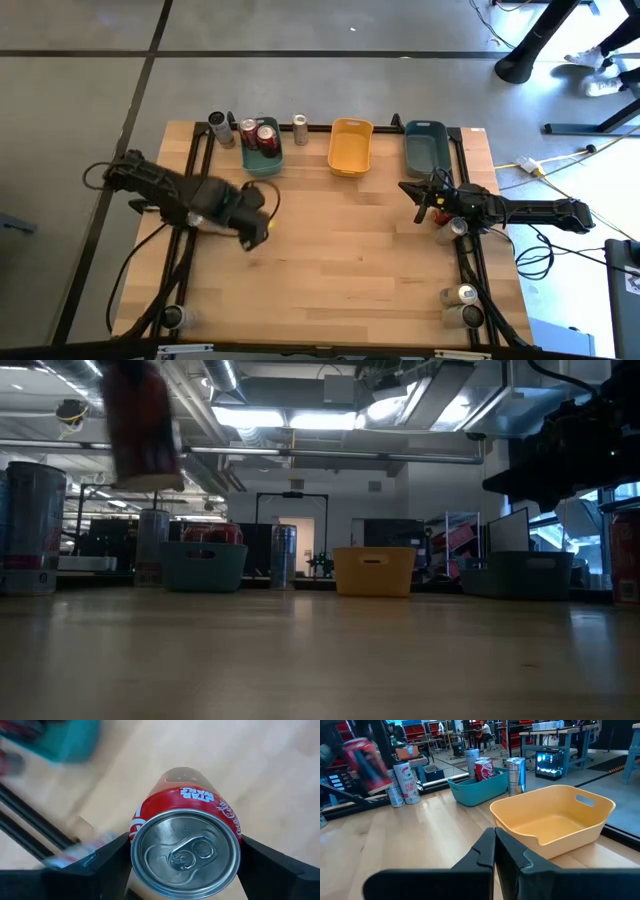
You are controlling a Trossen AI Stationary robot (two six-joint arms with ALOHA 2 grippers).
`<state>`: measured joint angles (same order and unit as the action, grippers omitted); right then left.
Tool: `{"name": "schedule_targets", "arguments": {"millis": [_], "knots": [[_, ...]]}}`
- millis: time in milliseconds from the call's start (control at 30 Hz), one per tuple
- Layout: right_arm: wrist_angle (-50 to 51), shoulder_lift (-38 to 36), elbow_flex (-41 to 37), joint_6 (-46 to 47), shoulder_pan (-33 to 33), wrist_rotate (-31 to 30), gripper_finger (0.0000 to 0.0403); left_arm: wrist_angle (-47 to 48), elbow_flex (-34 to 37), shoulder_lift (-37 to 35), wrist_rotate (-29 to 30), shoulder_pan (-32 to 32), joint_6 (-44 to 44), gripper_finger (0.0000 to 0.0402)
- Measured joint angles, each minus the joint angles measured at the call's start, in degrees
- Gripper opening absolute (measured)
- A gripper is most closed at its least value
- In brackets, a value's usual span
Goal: Sort soda cans
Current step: Put the left red soda can into the green bin
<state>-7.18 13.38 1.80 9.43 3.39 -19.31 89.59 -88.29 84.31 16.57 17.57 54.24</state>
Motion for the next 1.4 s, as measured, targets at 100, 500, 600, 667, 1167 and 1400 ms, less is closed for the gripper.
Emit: {"name": "schedule_targets", "arguments": {"millis": [100,500,600,667,1167,1400], "knots": [[0.02,-0.01,0.0,0.0,0.01,0.0,0.001,0.06,-0.86,0.0,1.86,-6.0,-6.22,0.0291],[0.05,-0.01,0.0,0.04,0.01,0.02,0.001,-0.24,-1.4,0.0,5.8,-32.1,-26.78,0.0292],[0.07,-0.01,0.0,0.04,0.0,-0.03,0.001,-2.08,-0.33,0.0,5.8,-37.4,-30.07,0.0292],[0.07,-0.01,0.0,0.04,-0.01,-0.41,0.001,-5.35,1.45,0.02,5.48,-40.43,-32.54,0.0292],[0.07,-0.01,0.0,0.17,0.0,-0.68,0.001,-21.29,15.5,0.24,1.59,-54.31,-43.24,0.0292],[0.07,0.0,0.0,0.15,0.0,-0.83,0.001,-27.78,21.02,0.26,0.2,-55.52,-44.63,0.0292]]}}
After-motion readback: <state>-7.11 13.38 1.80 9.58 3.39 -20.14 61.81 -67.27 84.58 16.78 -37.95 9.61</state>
